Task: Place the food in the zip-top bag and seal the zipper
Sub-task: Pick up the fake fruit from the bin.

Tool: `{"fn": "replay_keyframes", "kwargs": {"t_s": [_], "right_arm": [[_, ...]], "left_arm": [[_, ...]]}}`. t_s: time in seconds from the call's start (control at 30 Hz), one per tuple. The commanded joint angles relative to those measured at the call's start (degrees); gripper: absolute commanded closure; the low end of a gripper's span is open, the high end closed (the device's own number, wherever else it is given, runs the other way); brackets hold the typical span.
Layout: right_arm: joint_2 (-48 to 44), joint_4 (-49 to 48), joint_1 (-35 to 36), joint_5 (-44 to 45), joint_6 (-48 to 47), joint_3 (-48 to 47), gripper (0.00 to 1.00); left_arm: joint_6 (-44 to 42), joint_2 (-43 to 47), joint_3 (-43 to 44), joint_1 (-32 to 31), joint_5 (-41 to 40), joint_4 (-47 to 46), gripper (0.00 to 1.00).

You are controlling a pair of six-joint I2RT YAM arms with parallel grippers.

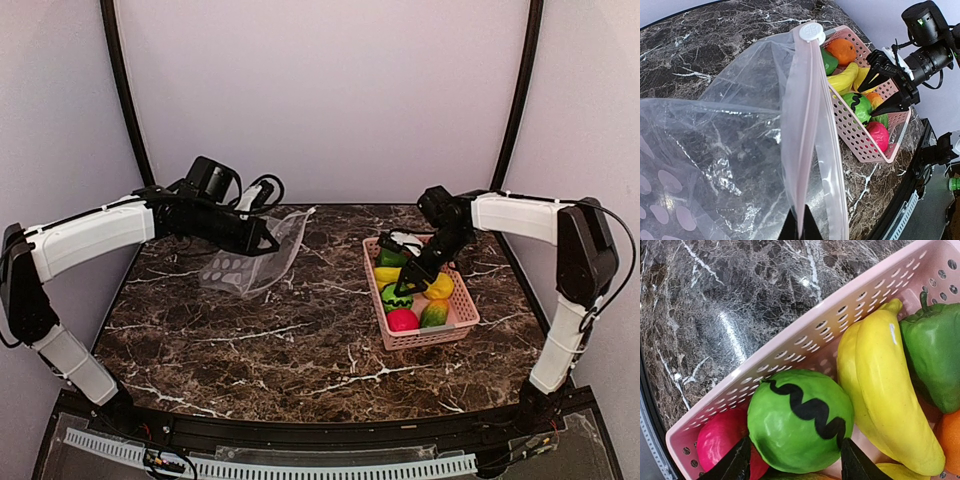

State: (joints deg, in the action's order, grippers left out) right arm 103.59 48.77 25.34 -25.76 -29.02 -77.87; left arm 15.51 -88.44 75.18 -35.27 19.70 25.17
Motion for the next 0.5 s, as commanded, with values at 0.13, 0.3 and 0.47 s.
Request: {"fn": "replay_keyframes", "kwargs": {"t_s": [0.13, 0.3, 0.47], "right_arm": [[2.3, -2.6, 2.8, 3.6, 2.2, 1.4, 0.20], [2.9, -2.2, 3.9, 3.8, 2.0, 1.8, 0.23], [0.2, -1.3, 3.8, 5.8, 1.6, 0.5, 0.42]], "left_arm": [[0.1, 2.7, -1.3, -0.2, 0.6, -1.4, 0.99], [0.4, 2.4, -1.5, -0.2, 0.7, -1.5, 0.99], [0.8, 2.6, -1.9, -0.2, 0.6, -1.5, 0.99]]}}
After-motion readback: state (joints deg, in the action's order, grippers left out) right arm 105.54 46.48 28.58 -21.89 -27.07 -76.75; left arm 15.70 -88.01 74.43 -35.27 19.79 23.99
